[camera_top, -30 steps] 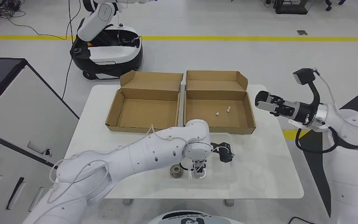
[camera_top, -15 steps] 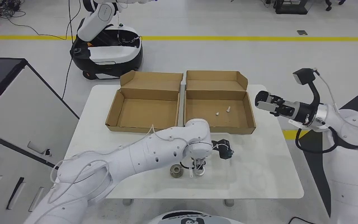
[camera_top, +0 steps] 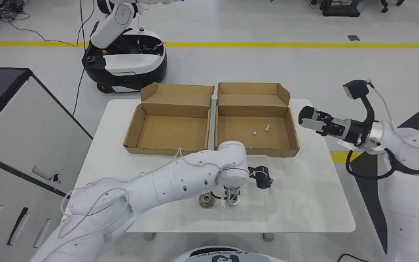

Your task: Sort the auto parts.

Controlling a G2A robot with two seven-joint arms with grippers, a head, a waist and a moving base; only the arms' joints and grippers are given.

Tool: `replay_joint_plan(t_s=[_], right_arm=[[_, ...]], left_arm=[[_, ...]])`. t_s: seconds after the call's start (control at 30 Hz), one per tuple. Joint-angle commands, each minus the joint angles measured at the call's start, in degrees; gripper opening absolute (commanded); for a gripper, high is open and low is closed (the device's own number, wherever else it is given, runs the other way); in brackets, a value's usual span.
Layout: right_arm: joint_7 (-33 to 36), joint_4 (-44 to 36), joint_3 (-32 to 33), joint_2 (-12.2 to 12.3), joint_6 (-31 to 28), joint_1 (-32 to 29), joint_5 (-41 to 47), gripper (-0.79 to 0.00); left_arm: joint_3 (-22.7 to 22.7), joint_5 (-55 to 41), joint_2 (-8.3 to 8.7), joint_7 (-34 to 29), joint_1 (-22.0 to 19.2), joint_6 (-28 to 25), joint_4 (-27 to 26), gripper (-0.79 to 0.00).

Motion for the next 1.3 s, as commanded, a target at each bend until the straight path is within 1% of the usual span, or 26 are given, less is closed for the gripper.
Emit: replay_joint_plan(t_s=[0.0,0.27,0.53,0.87,1.07,1.17,1.23,1.27], right_arm=[[0.00,0.00,0.00,0.00,0.00,0.00,0.01,0.000],[0.00,0.00,0.00,0.00,0.00,0.00,0.01,0.000],[0.00,0.00,0.00,0.00,0.00,0.00,0.01,0.000],[0.00,0.00,0.00,0.00,0.00,0.00,0.01,0.000],[0.00,0.00,0.00,0.00,0.00,0.00,0.01,0.000],[0.00,0.00,0.00,0.00,0.00,0.00,0.01,0.000],[0.00,0.00,0.00,0.00,0.00,0.00,0.01,0.000],[0.00,0.00,0.00,0.00,0.00,0.00,0.01,0.000]], left_arm=[[0.10,-0.07,-0.12,0.10,-0.03,-0.09,0.38,-0.582],[0.64,-0.69,-0.55,0.28,-0.33,-0.27,1.60,-0.563],[1.13,-1.39,-0.96,0.21,-0.68,-0.20,2.48,-0.563],[0.35,-0.91,-0.54,-0.54,-0.77,0.55,1.19,-0.563],[0.54,-0.89,-0.45,-0.11,-0.29,0.12,1.76,-0.554],[0.61,-0.86,-0.51,0.14,-0.28,-0.13,2.18,-0.557],[0.63,-0.90,-0.56,0.32,-0.27,-0.32,2.64,-0.579],[0.67,-0.85,-0.60,0.40,-0.27,-0.39,2.83,-0.603]])
